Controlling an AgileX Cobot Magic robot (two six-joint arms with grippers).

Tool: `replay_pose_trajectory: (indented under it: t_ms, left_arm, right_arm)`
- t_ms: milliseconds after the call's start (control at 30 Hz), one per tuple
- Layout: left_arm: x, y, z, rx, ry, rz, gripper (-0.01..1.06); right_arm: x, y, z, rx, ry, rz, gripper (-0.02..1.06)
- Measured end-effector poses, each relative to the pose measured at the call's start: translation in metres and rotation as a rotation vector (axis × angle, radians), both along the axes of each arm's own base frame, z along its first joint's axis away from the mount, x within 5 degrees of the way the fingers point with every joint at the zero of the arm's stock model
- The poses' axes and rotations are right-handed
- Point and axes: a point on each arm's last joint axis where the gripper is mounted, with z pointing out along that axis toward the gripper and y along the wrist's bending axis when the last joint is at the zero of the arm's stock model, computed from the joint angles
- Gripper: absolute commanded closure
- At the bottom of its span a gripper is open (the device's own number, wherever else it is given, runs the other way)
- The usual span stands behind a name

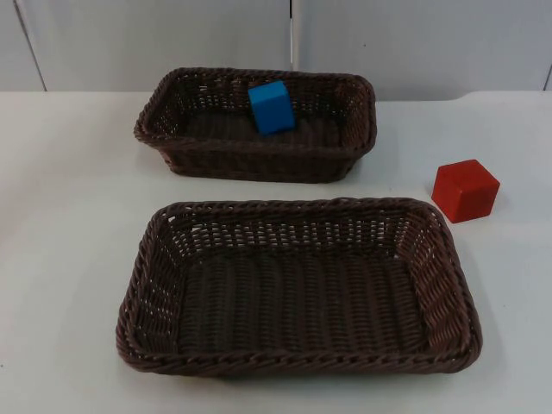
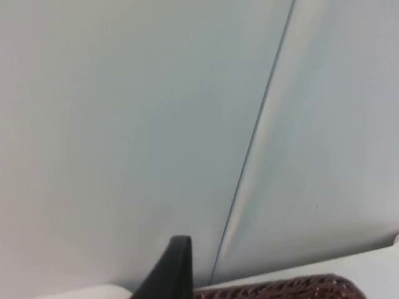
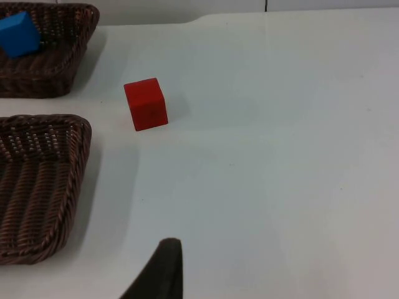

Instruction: Pick up one cube with the left hand and place it into the upper basket. Pick up one cube with the right hand and place it into the lower basket.

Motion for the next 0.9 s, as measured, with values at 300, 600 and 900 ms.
replay_pose_trajectory:
  t_ms: [300, 600, 900]
  left_arm:
    - [-0.015, 0.005, 0.032, 0.022, -0.047, -0.016, 0.06]
    - [-0.028, 0.008, 0.051, 0.059, -0.057, -0.033, 0.06]
    - [-0.041, 0.013, 0.069, 0.104, -0.064, -0.044, 0.06]
  right_arm:
    - [0.0, 0.0, 0.0, 0.002, 0.0, -0.001, 0.0]
    - [0.0, 0.0, 0.0, 0.003, 0.0, -0.002, 0.0]
    - [0.0, 0.0, 0.0, 0.003, 0.0, -0.002, 0.0]
